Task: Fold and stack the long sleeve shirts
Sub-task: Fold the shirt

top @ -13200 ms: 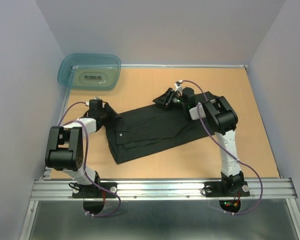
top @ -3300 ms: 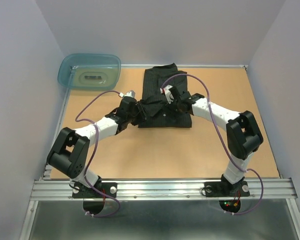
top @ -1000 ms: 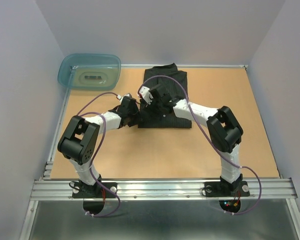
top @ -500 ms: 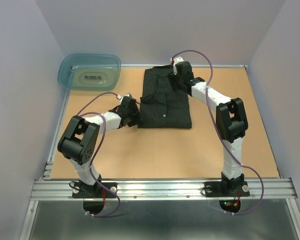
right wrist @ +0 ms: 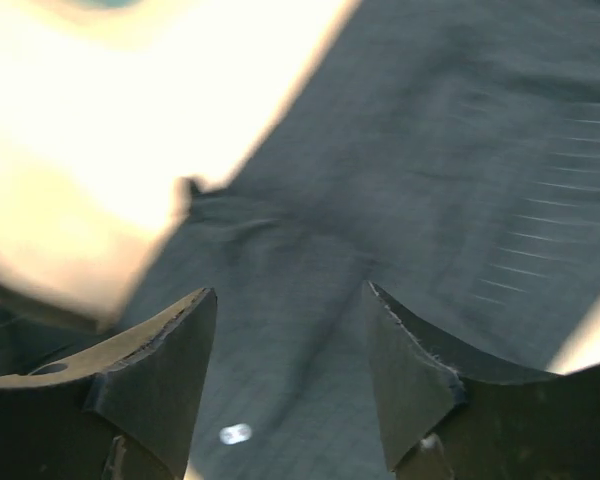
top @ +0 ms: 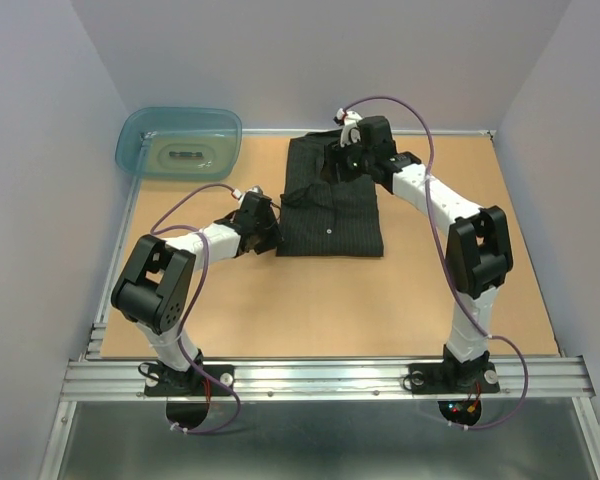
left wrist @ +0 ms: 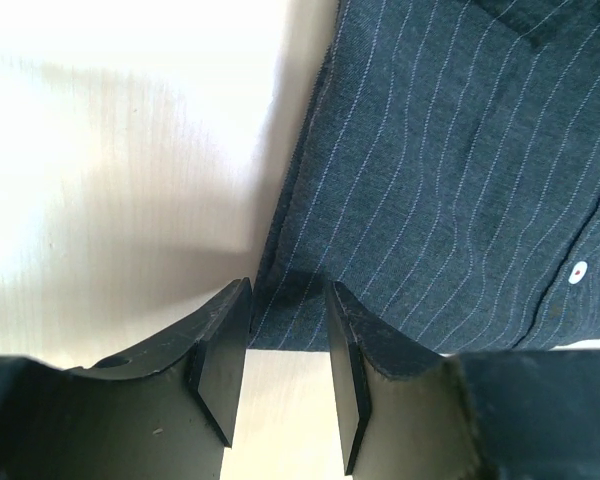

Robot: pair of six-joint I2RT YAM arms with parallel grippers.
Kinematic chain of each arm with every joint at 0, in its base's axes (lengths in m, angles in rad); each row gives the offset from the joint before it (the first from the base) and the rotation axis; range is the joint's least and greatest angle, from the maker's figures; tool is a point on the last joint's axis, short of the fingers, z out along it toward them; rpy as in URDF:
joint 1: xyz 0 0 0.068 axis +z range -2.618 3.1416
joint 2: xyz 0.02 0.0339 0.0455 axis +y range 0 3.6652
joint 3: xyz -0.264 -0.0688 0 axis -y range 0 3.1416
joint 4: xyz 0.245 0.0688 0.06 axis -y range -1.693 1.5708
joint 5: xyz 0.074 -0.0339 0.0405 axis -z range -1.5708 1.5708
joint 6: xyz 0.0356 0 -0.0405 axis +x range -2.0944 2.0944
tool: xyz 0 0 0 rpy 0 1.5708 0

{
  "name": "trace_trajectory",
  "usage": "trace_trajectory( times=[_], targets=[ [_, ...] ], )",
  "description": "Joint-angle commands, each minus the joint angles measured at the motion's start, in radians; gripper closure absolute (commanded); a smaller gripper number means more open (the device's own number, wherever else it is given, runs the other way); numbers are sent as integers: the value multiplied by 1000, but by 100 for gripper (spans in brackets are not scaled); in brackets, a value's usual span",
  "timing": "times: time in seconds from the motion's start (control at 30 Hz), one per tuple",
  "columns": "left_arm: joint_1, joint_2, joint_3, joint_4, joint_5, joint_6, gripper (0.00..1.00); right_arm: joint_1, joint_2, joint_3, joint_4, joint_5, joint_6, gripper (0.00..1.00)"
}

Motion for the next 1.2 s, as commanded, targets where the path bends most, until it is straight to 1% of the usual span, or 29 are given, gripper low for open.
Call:
trace_trajectory(
  times=[0.0, 0.07, 0.17, 0.27, 0.47, 0.57, 0.67, 0.8, 0.9, 0.97, 1.03, 1.1, 1.13, 1.17],
  targets=[
    [3, -31, 10, -20, -15, 11, 53, 9, 33, 80, 26, -388, 96, 36],
    [3, -23, 5, -20, -15, 11, 53, 18, 90, 112, 37, -511, 148, 38],
    [3, -16, 4, -21, -15, 8, 53, 38, 162, 163, 43, -592, 220, 40],
    [3, -11, -5, -20, -15, 10, 53, 41, 205, 185, 55, -610, 267, 41],
    [3, 9, -24, -20, -2, 7, 54, 33, 348, 258, 60, -610, 294, 42],
    [3, 17, -39, -20, 5, 7, 54, 3, 409, 303, 62, -597, 315, 42],
    [3, 26, -53, -17, 11, 10, 56, -37, 449, 373, 66, -549, 329, 42],
    [3, 43, -65, -7, 28, 8, 57, -103, 480, 404, 72, -512, 372, 42],
    [3, 37, -67, -7, 32, 8, 57, -146, 466, 410, 72, -504, 378, 41],
    [3, 9, -59, -10, 34, 11, 57, -149, 437, 401, 74, -512, 371, 40],
    [4, -24, -47, -23, 29, 17, 55, -148, 370, 381, 75, -509, 358, 39],
    [3, -78, -9, -49, 12, 30, 51, -149, 315, 326, 77, -483, 349, 38],
    [3, -118, 5, -52, -1, 36, 45, -151, 258, 297, 79, -469, 350, 38],
    [4, -135, 39, -56, -6, 47, 41, -154, 227, 247, 85, -436, 364, 38]
  ],
)
